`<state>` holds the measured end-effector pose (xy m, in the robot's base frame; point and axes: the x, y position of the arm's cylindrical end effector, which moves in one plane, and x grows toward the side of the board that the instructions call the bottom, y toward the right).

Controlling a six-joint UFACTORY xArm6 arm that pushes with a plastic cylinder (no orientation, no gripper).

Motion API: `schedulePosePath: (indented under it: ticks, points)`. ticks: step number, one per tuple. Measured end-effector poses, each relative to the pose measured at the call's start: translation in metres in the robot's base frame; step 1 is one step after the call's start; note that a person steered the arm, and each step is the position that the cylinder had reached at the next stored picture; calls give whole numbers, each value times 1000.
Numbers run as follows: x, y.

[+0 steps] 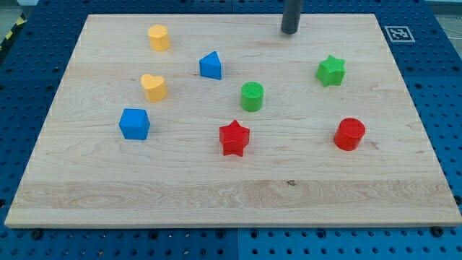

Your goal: Slide the green star diagonally top right to the red circle

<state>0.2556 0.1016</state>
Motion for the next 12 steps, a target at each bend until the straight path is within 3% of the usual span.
schedulePosePath:
  ticks: [1, 3, 9, 12]
  points:
    - [51, 0]
    - [107, 12]
    - [114, 119]
    - [114, 136]
